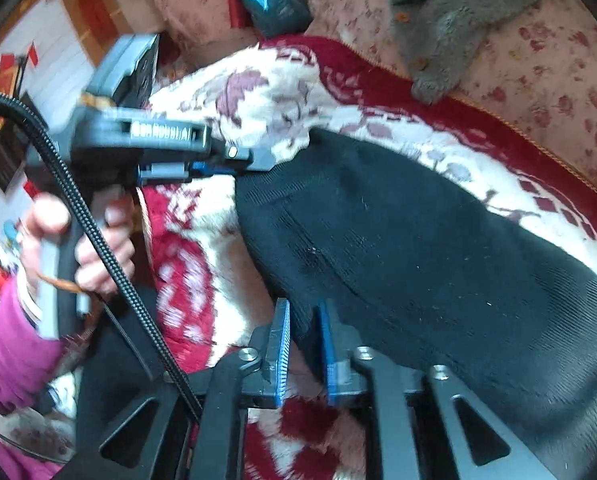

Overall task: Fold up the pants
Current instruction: 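Release the pants with both grippers and smooth the folded pants flat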

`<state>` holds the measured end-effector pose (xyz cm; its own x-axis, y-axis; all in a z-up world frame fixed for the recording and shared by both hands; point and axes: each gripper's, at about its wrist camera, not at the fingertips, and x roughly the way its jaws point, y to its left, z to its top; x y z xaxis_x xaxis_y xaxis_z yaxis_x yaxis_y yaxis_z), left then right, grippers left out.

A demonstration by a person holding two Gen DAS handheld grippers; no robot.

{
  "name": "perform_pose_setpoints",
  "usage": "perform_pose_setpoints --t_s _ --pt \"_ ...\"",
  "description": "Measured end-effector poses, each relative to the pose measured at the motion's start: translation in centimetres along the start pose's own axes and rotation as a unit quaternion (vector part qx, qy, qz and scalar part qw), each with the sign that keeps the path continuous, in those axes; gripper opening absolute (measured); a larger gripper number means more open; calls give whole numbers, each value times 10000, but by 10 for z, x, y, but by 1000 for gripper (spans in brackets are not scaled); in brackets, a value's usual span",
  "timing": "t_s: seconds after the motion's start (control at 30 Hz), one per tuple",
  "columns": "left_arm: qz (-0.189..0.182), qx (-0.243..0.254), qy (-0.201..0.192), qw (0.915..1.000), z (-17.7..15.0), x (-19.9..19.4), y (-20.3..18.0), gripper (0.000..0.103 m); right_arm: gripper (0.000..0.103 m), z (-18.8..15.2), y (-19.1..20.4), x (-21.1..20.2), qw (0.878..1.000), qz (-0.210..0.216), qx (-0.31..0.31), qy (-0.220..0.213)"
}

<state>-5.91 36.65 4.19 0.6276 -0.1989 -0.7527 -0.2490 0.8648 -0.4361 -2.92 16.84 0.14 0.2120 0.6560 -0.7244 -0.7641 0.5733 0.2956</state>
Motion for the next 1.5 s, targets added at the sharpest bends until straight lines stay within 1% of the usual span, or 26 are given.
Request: perform_pose_setpoints --t_s 0.03,0.07,0.13,0.17,0.2,0.27,0.33,0.43,0.5,0.53,0.6,0.67,0.7,0.77,0.87,0.9,0.93,1.0,1.1,1.13,1.17,1.2,1.27,1.33,1.4,1.5 --pt "49 55 -86 9999 -1 -6 -2 12 46 -1 -2 -8 9998 130 112 -58" --pt "91 117 -166 9998 -2 -12 -5 12 49 -4 -6 -17 9993 258 254 -94" --pt "112 271 -330 9990 -5 -26 -15 13 48 -16 -13 -37 9979 367 482 -206" --pt "105 333 -364 9987 -6 -29 -18 20 48 -23 -17 -49 9973 332 573 -315" --pt "69 420 -390 9983 -11 -34 -25 32 48 -33 -18 -62 9966 287 662 -407" --pt "-85 475 -398 9980 -19 -37 -34 43 48 -53 -28 -87 9938 216 929 -567" --pt "-301 579 -287 9975 -32 -35 -48 44 48 -72 -41 -109 9896 64 1240 -723" --pt "-350 779 -40 9963 -50 -23 -71 44 48 -101 -62 -129 9807 -89 1805 -744" --pt "-403 886 127 9952 -63 -14 -86 44 48 -123 -80 -138 9694 -100 2331 -760" --pt "-487 895 212 9946 -69 -10 -93 44 48 -135 -88 -143 9619 -14 2611 -805" --pt "-687 875 342 9932 -79 -3 -108 44 48 -152 -100 -153 9495 64 3004 -907" --pt "-792 954 434 9913 -87 4 -123 44 48 -171 -114 -163 9355 97 3375 -1039" --pt "-879 1040 474 9896 -90 10 -135 44 48 -176 -119 -165 9298 128 3521 -1070" --pt "-981 1154 509 9872 -95 18 -152 44 48 -185 -130 -166 9147 417 3814 -1269" --pt "-975 1247 624 9854 -100 39 -172 44 48 -186 -137 -165 9023 462 4030 -1457" --pt "-1008 1245 684 9847 -103 45 -176 44 44 -185 -138 -167 8991 464 4057 -1574" --pt "-988 1249 755 9844 -106 53 -180 44 33 -184 -139 -167 8982 423 4049 -1660" --pt "-840 1316 845 9841 -111 62 -186 44 23 -181 -140 -165 9058 224 3902 -1637" --pt "-651 1514 754 9834 -118 63 -191 44 16 -178 -136 -170 9145 116 3694 -1646" --pt "-586 1588 750 9827 -120 63 -192 44 15 -177 -132 -173 9185 66 3601 -1631" --pt "-531 1653 752 9819 -122 64 -192 44 14 -175 -126 -176 9258 -34 3444 -1559" --pt "-481 1718 743 9811 -124 65 -192 44 13 -175 -124 -177 9304 -112 3345 -1494" --pt "-349 1865 667 9796 -128 67 -196 44 13 -176 -121 -176 9361 -252 3228 -1374" --pt "-229 1920 622 9791 -131 67 -198 44 13 -178 -126 -171 9348 -346 3288 -1300" --pt "-103 1963 592 9787 -132 67 -203 44 13 -181 -128 -174 9319 -312 3357 -1334" --pt "41 2001 533 9783 -132 64 -209 44 16 -179 -128 -184 9316 -274 3334 -1424"
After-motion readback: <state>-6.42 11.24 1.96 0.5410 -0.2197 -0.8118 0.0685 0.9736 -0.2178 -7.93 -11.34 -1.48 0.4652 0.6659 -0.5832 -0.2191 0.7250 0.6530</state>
